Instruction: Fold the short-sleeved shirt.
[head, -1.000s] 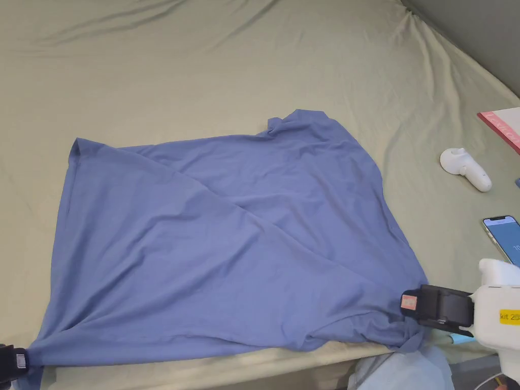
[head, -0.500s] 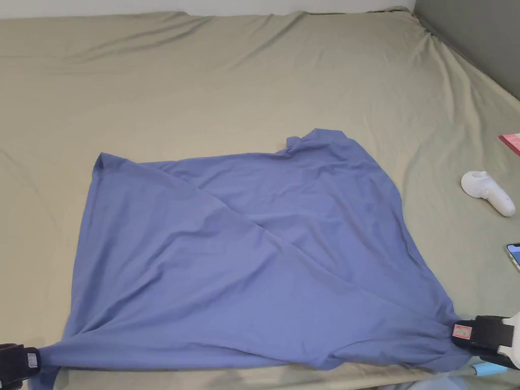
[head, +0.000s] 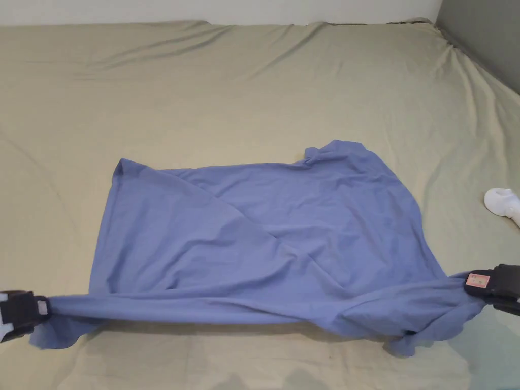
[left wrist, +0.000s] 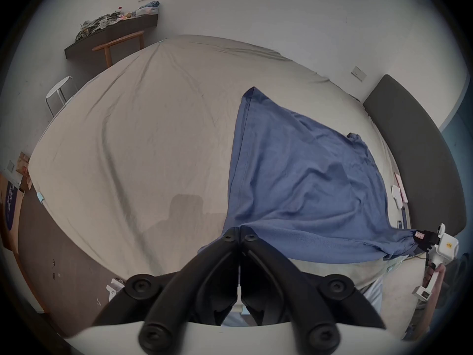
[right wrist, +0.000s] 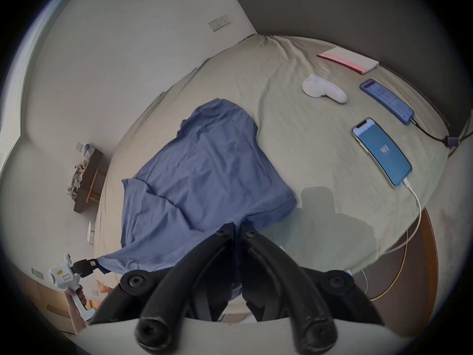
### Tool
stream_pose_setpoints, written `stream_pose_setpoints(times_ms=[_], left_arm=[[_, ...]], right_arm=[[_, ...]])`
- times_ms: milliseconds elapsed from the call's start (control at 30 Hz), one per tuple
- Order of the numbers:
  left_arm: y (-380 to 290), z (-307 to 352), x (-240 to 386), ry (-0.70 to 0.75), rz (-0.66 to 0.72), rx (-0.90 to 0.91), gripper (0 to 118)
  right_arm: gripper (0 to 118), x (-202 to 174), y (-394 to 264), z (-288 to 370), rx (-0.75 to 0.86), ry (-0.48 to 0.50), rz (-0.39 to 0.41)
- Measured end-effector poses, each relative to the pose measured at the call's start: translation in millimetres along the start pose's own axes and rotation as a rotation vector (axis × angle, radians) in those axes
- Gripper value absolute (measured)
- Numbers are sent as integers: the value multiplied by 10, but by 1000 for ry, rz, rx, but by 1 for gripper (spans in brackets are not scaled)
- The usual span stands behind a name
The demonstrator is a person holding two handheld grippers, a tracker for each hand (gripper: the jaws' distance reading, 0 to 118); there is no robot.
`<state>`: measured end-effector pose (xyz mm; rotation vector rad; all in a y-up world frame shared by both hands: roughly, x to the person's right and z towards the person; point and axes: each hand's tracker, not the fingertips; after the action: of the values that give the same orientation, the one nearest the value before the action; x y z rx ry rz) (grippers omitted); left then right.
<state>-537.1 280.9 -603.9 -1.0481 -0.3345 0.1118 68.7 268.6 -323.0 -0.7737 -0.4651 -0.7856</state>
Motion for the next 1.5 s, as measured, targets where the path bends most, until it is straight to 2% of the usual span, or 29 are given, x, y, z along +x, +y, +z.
stream_pose_setpoints(times_ms=[233,267,367,667,800,933,1067,1100,1133,1167,1200,1267,1300,1367,1400,1433,1500], left_arm=[[496,-299,75,7,1,51,0],[574,-368,71,9,4,57,0],[802,-591,74,19,-4,71,0],[1152,-1301,181,91,-35,39,0],[1214,-1462,277,99,-38,23,0],[1342,-1758,257,112,-54,10,0],[1365,-1861,262,116,-74,1,0],[1363,-1889,265,113,-93,-6,17],[1366,-1916,262,103,-115,-10,55],[1348,-1878,258,109,-97,6,100],[1354,-1879,217,115,-70,7,118],[1360,-1709,125,115,-19,43,109],[1311,-1685,41,103,-7,32,109],[1166,-1546,-75,110,8,17,109],[1072,-1485,-120,125,8,10,109],[926,-1332,-105,123,6,2,108],[667,-1130,-136,119,15,-23,106]], right_arm=[[2,-236,495,-445,-2,10,-7],[2,-379,476,-502,-3,11,-8],[3,-490,646,-775,-20,-3,2],[2,-486,1105,-1529,-93,-47,-20],[2,-542,1182,-1689,-117,-71,-17],[2,-539,1302,-1859,-137,-72,-47],[4,-554,1354,-1991,-148,-96,-34],[21,-533,1362,-2017,-147,-96,-40],[56,-509,1368,-2027,-135,-107,-66],[92,-492,1371,-2019,-99,-148,-83],[110,-490,1333,-1913,-73,-164,-85],[109,-476,1245,-1702,-9,-168,-41],[109,-461,1161,-1602,-11,-153,-16],[105,-436,950,-1426,-36,-184,34],[92,-417,808,-1340,-34,-177,53],[86,-391,639,-1259,-57,-146,89],[71,-281,436,-1197,-58,-148,98]])
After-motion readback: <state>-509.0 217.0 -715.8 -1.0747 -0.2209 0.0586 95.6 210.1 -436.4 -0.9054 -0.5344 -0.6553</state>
